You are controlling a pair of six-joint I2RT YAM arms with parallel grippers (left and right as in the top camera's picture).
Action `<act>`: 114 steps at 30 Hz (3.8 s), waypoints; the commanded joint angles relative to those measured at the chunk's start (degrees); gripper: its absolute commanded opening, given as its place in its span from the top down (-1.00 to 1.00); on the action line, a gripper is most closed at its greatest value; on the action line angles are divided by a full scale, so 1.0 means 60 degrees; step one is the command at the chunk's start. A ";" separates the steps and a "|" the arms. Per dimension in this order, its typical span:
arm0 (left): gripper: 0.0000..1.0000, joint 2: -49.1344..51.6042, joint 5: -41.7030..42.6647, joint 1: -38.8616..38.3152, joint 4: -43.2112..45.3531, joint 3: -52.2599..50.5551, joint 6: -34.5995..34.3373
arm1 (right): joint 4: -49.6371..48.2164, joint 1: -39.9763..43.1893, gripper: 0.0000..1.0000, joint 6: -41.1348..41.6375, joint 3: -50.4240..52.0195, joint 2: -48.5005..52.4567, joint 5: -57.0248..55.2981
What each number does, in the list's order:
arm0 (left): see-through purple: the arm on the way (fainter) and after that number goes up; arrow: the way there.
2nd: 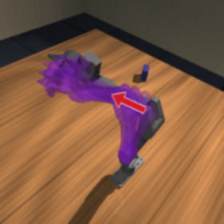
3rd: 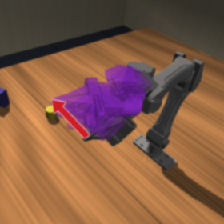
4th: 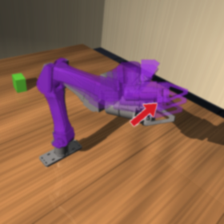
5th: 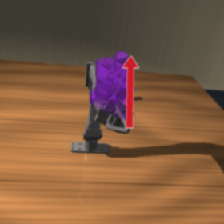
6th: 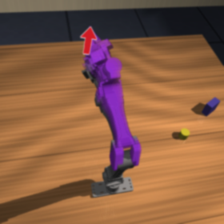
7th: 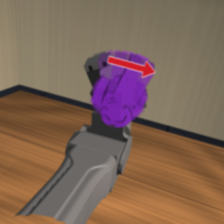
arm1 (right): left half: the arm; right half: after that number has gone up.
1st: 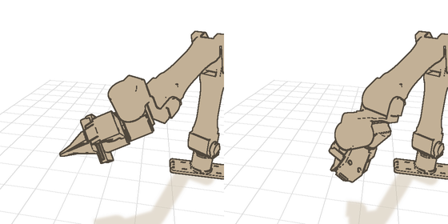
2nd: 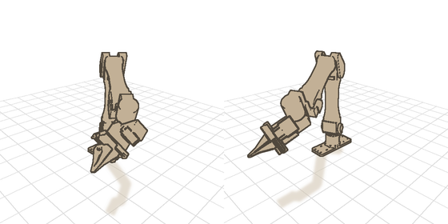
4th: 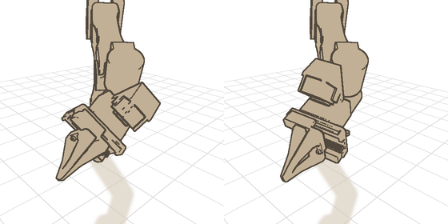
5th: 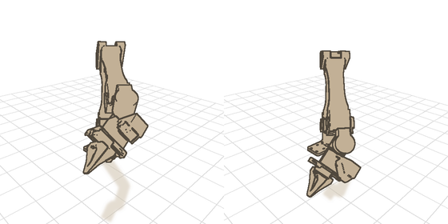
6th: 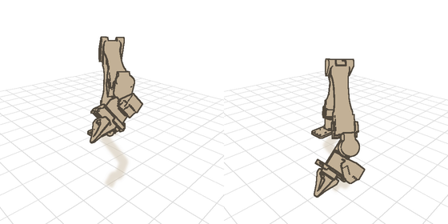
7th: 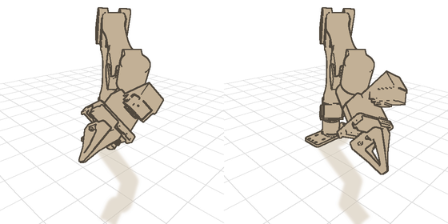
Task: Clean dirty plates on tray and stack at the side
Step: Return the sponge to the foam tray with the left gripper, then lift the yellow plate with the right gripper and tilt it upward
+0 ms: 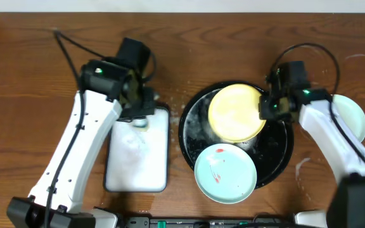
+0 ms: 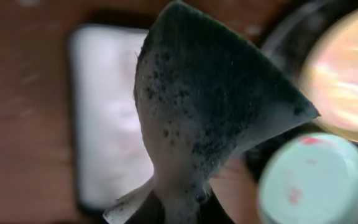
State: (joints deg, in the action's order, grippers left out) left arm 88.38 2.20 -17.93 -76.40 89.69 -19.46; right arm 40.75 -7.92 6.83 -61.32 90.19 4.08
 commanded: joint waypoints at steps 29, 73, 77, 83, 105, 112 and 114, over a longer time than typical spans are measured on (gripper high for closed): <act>-0.41 0.0000 -0.0980 0.0783 0.1719 -0.3162 0.0051 | 0.0200 -0.6251 0.98 -0.2047 -0.0033 -0.2550 -1.0546; -0.63 0.0000 -0.0980 0.0783 0.1719 -0.3162 0.0055 | 0.0066 -0.6375 0.98 -0.2229 -0.0029 -0.2550 -1.0673; -0.64 0.0000 -0.0980 0.0783 0.1719 -0.3162 0.0055 | 0.0062 -0.6375 0.98 -0.2415 -0.0029 -0.2550 -1.0673; -0.64 0.0000 -0.0980 0.0783 0.1723 -0.3162 0.0055 | 0.0033 -0.6375 0.98 -0.2441 -0.0029 -0.2550 -1.0673; -0.64 0.0000 -0.0980 0.0783 0.1723 -0.3162 0.0055 | 0.0022 -0.6375 0.98 -0.2444 -0.0029 -0.2550 -1.0710; -0.64 0.0000 -0.0980 0.0783 0.1723 -0.3162 0.0055 | 0.0029 -0.6375 0.98 -0.2448 -0.0029 -0.2550 -1.0717; -0.64 0.0000 -0.0980 0.0783 0.1723 -0.3162 0.0055 | 0.0029 -0.6375 0.98 -0.2444 -0.0029 -0.2550 -1.0936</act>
State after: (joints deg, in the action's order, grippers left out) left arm 88.51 -3.01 -13.54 -65.93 70.74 -19.44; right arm 41.08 -45.67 -7.81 -61.28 75.83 -58.17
